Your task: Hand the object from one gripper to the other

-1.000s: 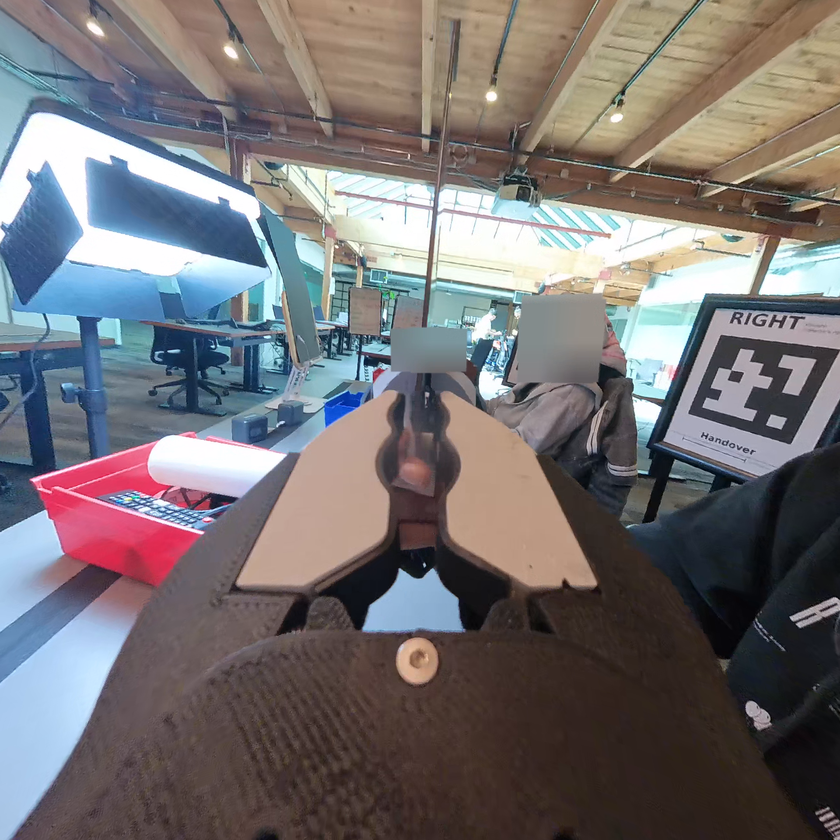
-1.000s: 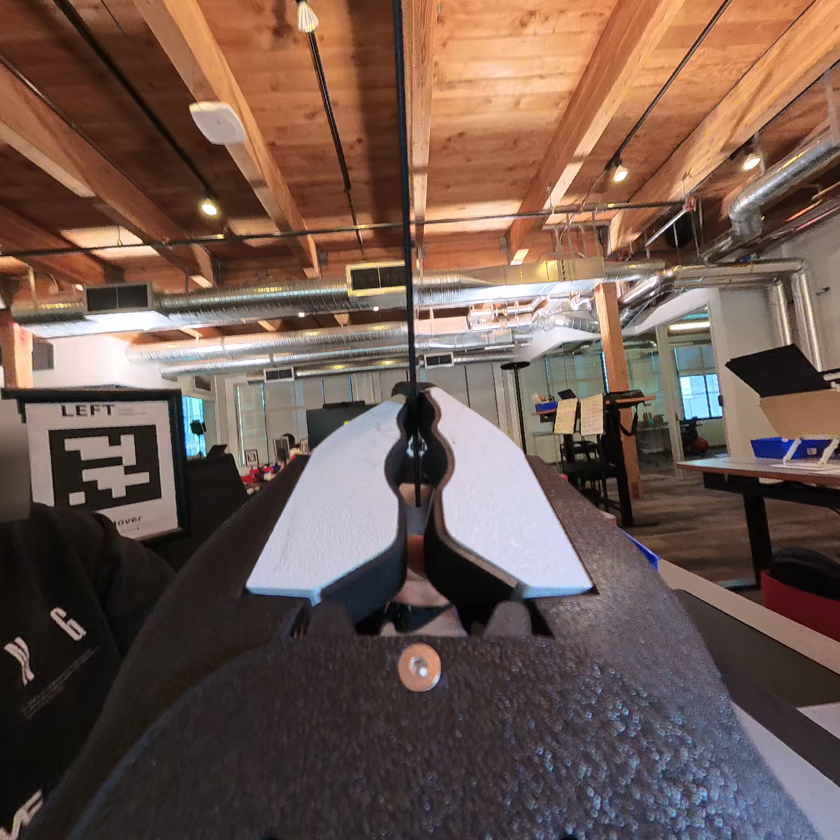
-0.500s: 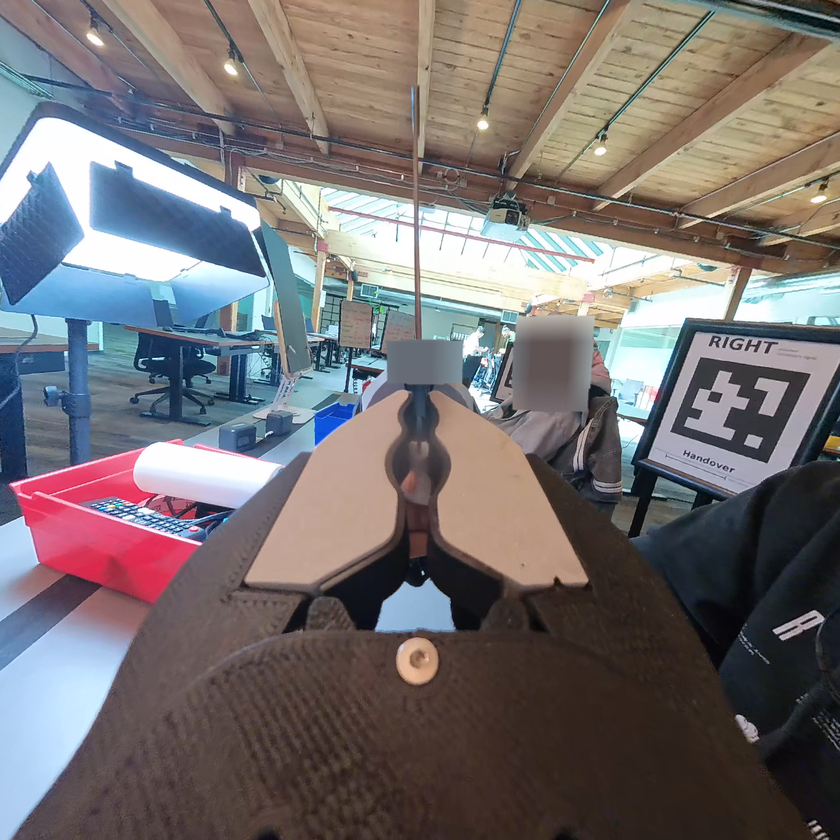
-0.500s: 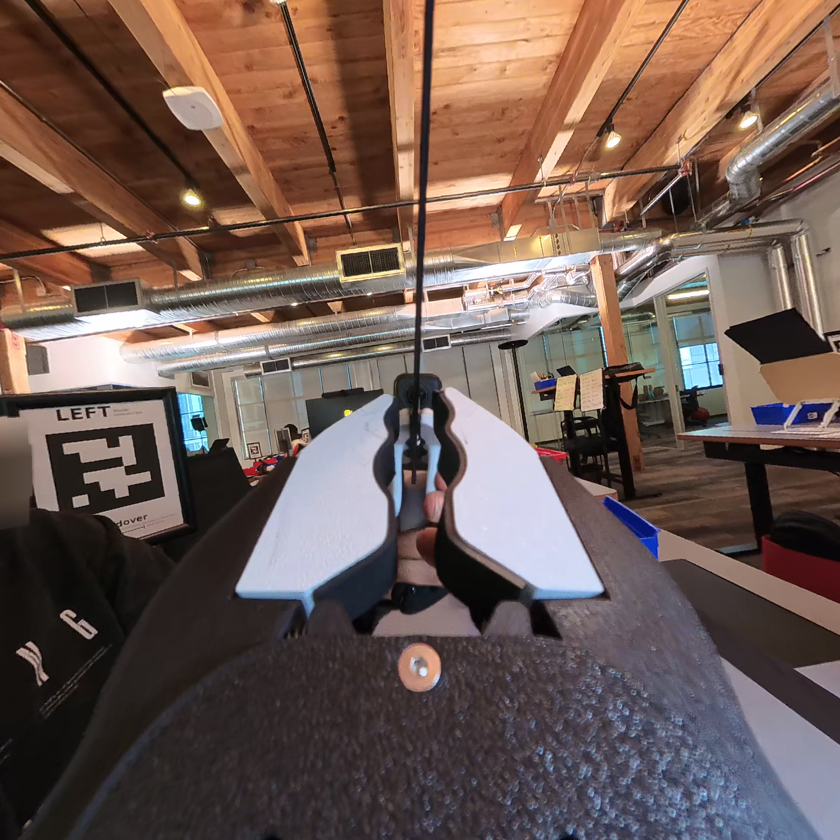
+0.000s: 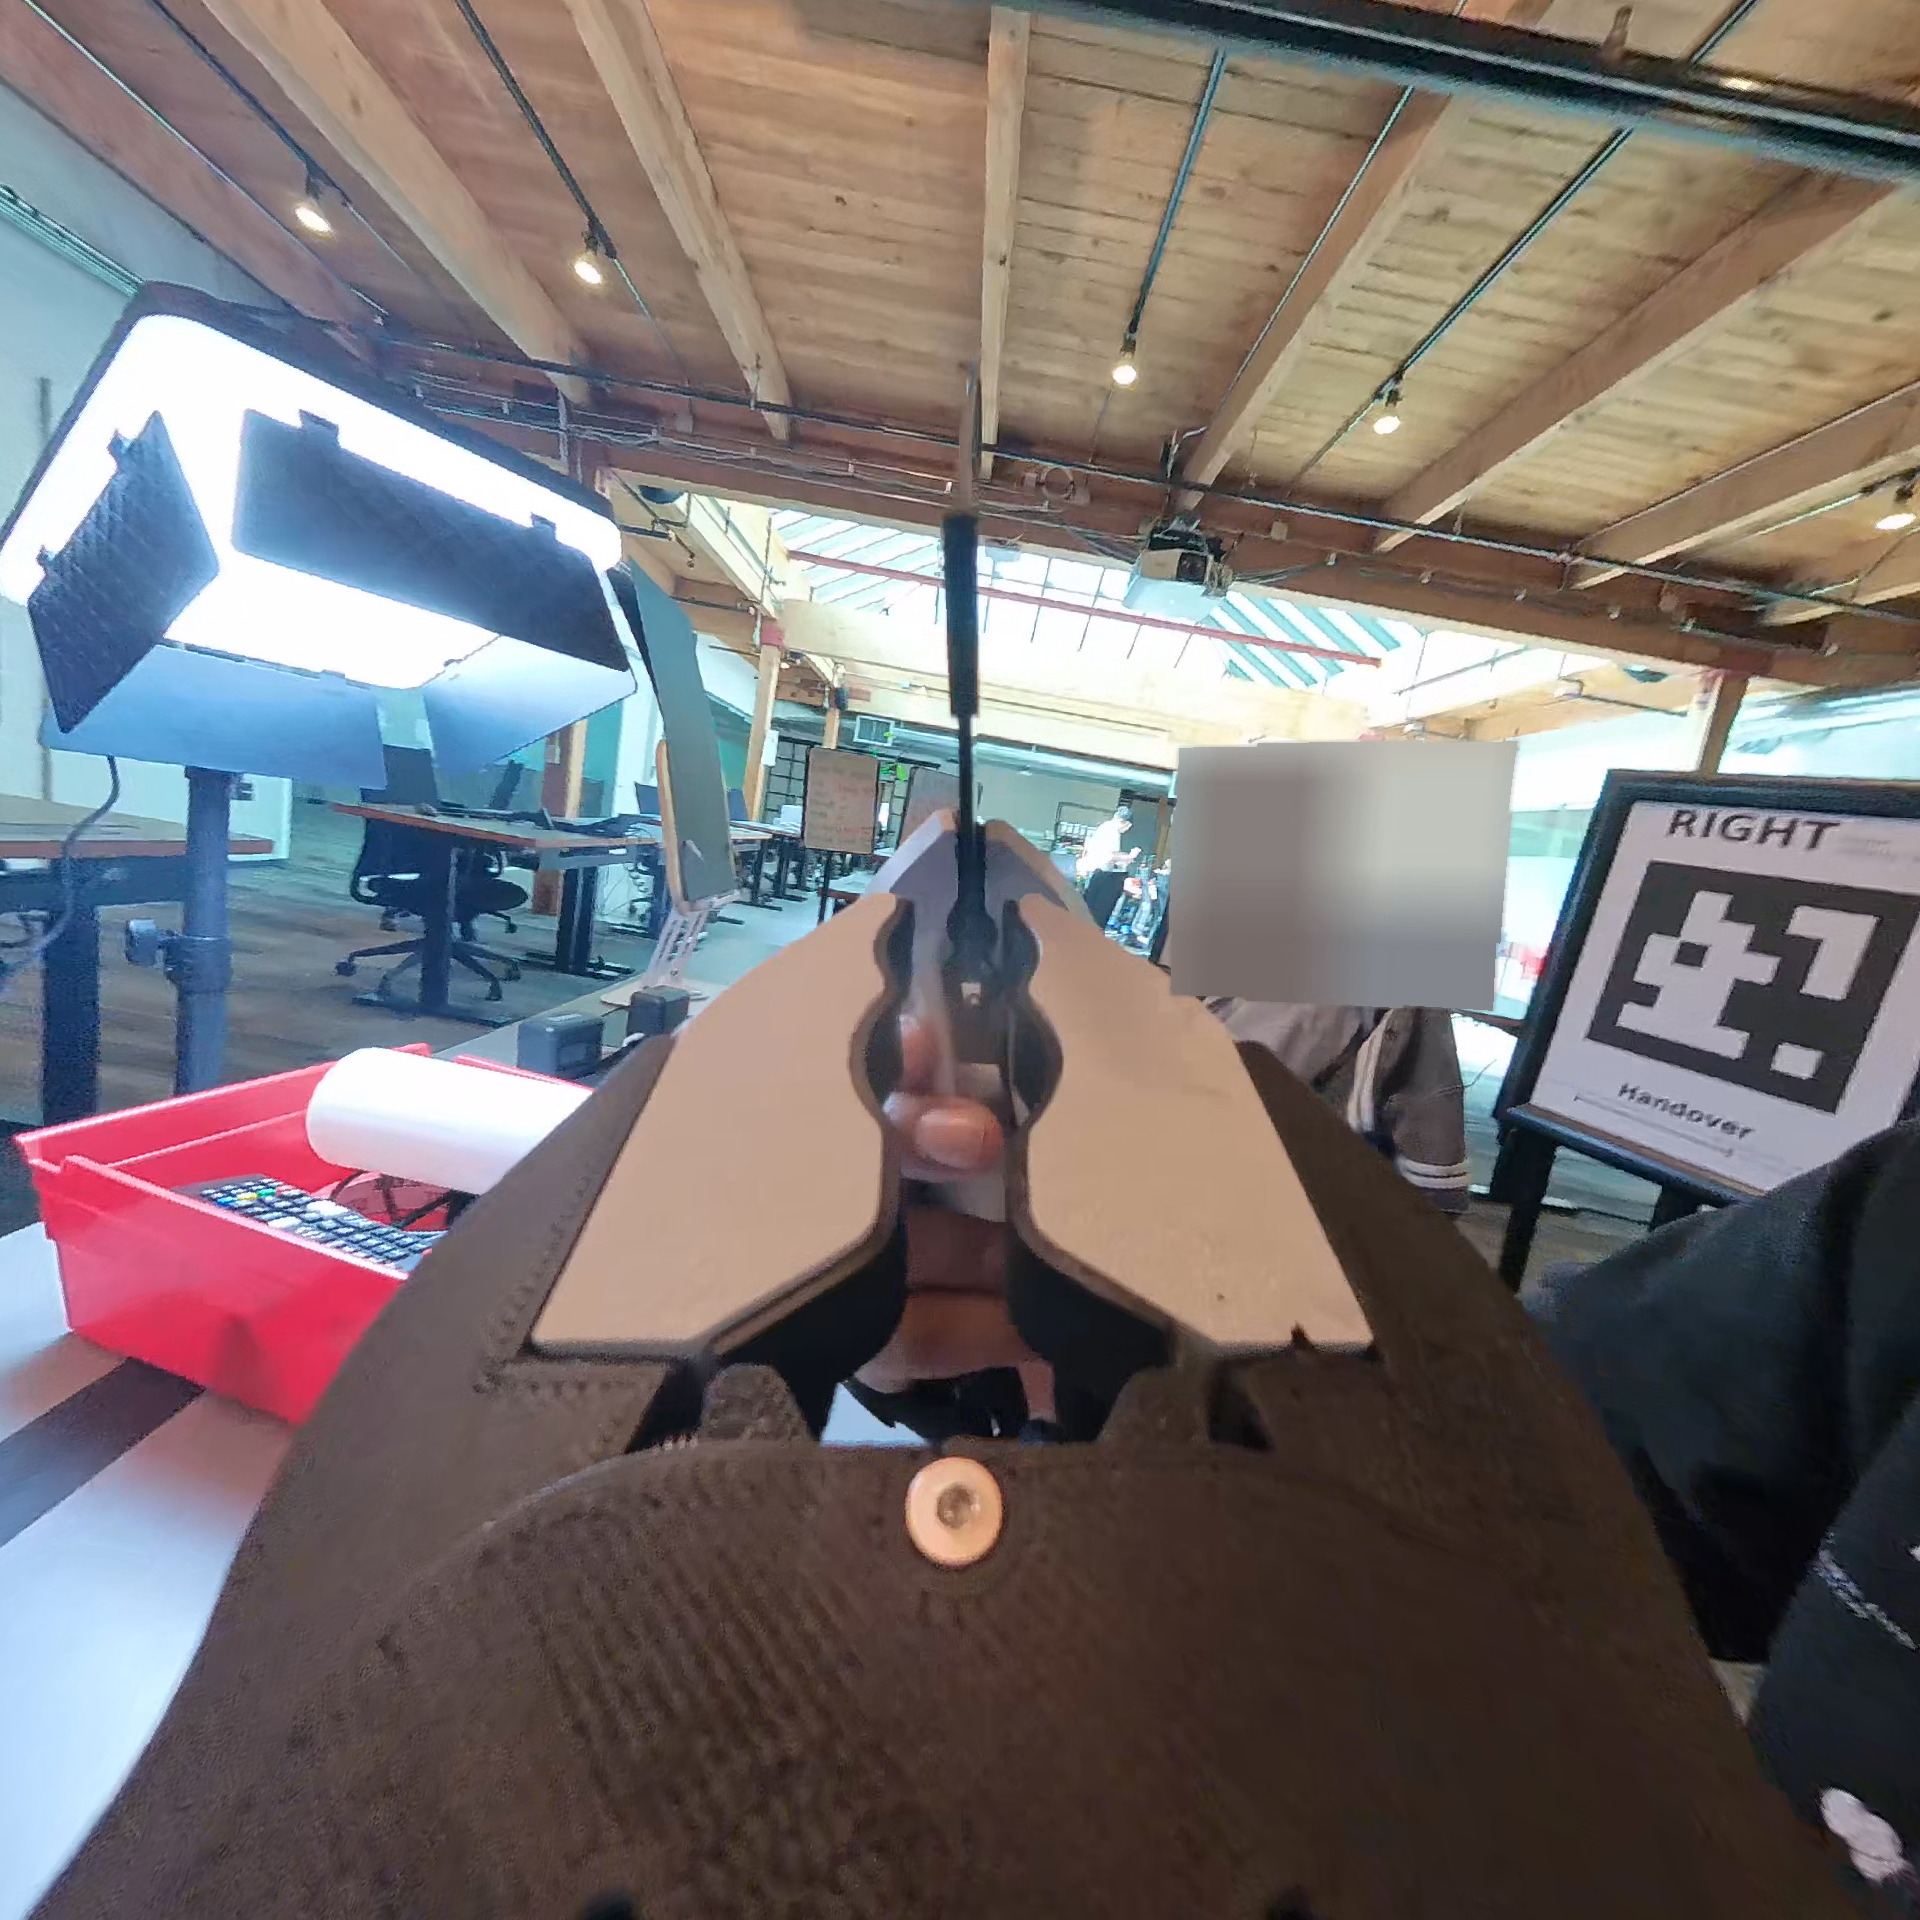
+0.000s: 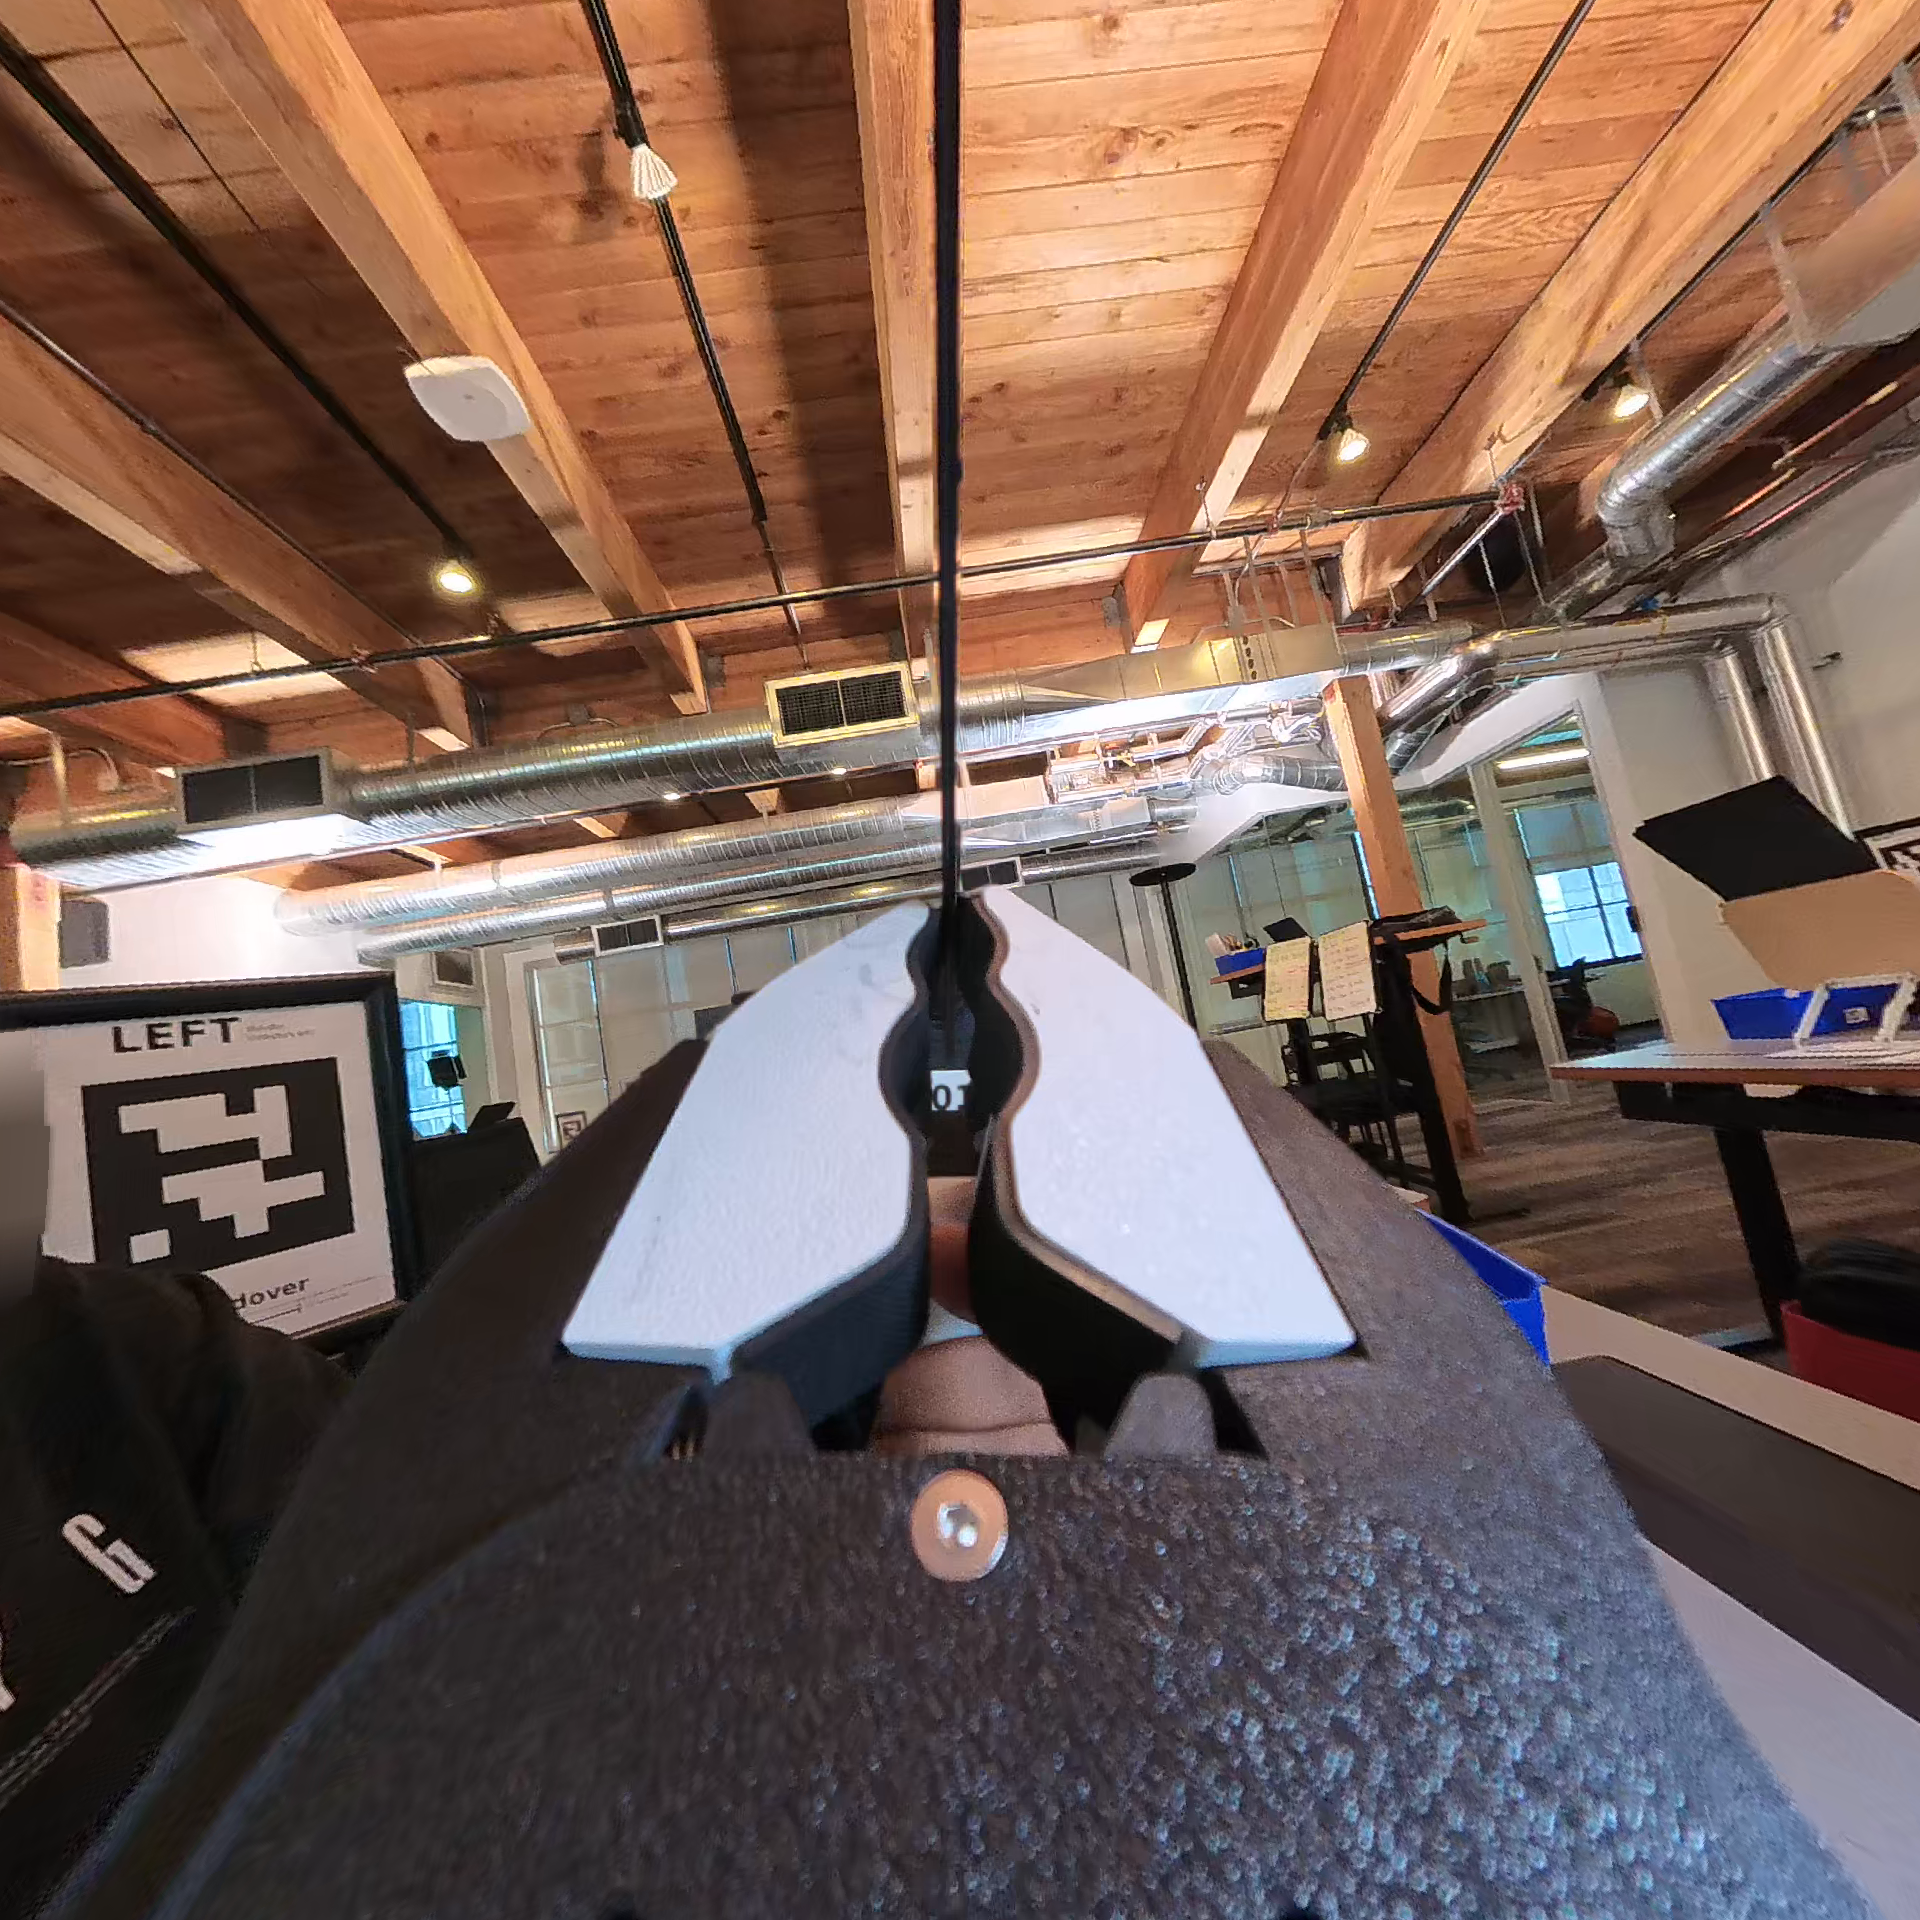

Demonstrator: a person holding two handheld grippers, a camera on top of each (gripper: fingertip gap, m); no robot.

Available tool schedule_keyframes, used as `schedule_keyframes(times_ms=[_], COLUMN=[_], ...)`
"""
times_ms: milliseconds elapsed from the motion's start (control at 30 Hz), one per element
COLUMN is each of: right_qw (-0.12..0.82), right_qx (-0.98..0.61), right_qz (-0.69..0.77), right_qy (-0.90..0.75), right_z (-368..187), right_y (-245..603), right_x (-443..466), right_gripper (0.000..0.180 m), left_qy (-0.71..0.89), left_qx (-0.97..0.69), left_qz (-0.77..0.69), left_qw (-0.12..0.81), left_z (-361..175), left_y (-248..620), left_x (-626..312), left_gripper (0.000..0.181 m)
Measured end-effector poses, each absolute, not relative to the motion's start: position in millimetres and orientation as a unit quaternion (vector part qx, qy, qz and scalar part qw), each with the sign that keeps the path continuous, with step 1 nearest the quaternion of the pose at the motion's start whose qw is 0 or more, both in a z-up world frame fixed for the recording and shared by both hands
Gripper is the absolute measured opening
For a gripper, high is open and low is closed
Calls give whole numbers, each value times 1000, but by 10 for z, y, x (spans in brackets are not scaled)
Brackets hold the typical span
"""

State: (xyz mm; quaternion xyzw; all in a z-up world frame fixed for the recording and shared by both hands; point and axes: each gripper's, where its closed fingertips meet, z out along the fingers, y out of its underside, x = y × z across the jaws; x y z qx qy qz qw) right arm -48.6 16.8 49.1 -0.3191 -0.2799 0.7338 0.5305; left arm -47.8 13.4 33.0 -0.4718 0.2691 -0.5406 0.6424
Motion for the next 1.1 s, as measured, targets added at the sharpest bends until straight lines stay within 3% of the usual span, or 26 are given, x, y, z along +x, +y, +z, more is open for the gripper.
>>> schedule_keyframes(times_ms=[67,300,433,533,733,800,933,1100], right_qw=[526,518,519,525,538,535,527,526], right_qx=[-317,-333,-328,-316,-313,-315,-323,-336], right_qz=[740,739,749,754,746,746,748,741], right_qy=[-274,-275,-247,-237,-236,-239,-242,-248], right_z=[484,485,497,525,530,509,454,450], right_y=[161,180,260,278,256,239,210,213], right_x=[-505,-532,-466,-406,-412,-451,-543,-572], right_gripper=[2,2,12,2,2,2,2,2], left_qy=[278,265,251,255,238,244,233,222], left_qx=[-470,-467,-461,-468,-450,-454,-445,-437], left_qz=[-529,-551,-574,-569,-570,-553,-548,-558], left_qw=[650,639,628,626,645,655,669,670], left_z=[325,339,351,324,370,353,383,394], left_y=[119,130,147,164,151,157,152,152], left_x=[-458,-508,-560,-556,-577,-554,-586,-629], left_gripper=[2,2,2,1,2,13,2,2])
